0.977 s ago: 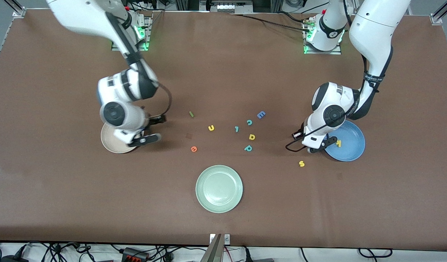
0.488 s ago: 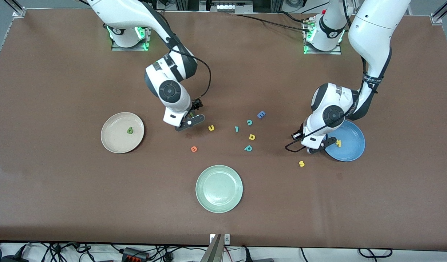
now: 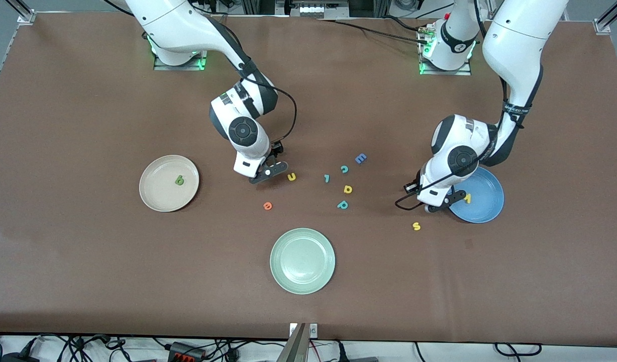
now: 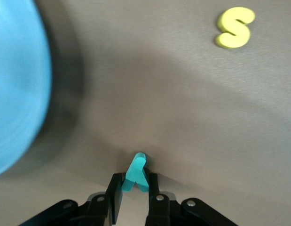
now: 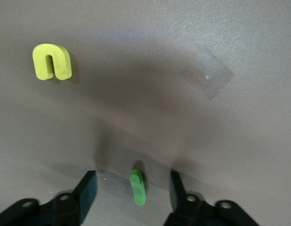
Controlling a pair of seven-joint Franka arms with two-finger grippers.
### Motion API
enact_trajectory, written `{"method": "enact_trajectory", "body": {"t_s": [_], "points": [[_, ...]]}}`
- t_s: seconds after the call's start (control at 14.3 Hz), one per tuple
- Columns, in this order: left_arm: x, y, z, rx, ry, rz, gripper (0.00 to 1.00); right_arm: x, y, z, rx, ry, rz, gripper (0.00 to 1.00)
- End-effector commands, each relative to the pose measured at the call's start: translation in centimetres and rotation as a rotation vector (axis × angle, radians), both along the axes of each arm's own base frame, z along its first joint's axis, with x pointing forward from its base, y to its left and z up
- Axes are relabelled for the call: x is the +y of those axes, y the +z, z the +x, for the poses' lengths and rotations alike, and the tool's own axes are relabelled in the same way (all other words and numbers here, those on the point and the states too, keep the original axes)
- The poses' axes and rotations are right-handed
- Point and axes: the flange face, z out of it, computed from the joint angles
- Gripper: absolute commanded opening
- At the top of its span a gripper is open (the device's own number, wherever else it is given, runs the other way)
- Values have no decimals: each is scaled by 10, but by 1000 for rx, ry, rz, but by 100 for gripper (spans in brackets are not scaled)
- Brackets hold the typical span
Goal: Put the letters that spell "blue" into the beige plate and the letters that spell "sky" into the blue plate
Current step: 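Place the teal letter on the blue plate while the right gripper places l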
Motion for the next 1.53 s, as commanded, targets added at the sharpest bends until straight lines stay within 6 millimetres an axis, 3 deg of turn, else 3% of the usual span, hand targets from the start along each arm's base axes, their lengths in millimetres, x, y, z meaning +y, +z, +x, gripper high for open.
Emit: {"method": "enact_trajectory", "body": {"t_s": [0.0,0.21,0.35,0.49,0.56,0.63,0.7,0.77,0.91,1.12,1.33,1.47], "points": [[26,54,7,40,-56,26,9,0,1,0,-1,-11,-2,52],[85,79,15,136,-167,-1,10,0,-1,-2,3,-9,-4,34],[128,78,16,146,-228,-40,11,-2,-1,0,3,-12,-4,18],[152,71,15,153,-282,-70,19,-3,0,1,2,-12,-3,7],[157,68,15,159,-278,-74,48,-4,4,5,-4,-16,2,5],[158,65,15,162,-264,-72,99,-7,11,9,-11,-21,3,1],[157,65,14,163,-267,-73,100,-13,19,15,-16,-33,-1,0],[155,67,16,158,-271,-73,100,-24,32,27,-32,-52,-5,0],[139,76,23,132,-292,-72,100,-77,61,64,-37,-122,-38,0],[88,97,48,67,-260,-61,100,-155,69,99,-15,-226,-68,0],[20,94,81,19,-169,-38,100,-216,63,104,65,-310,-115,0],[-7,84,98,-2,-137,-34,100,-243,49,94,119,-340,-154,0]]}}
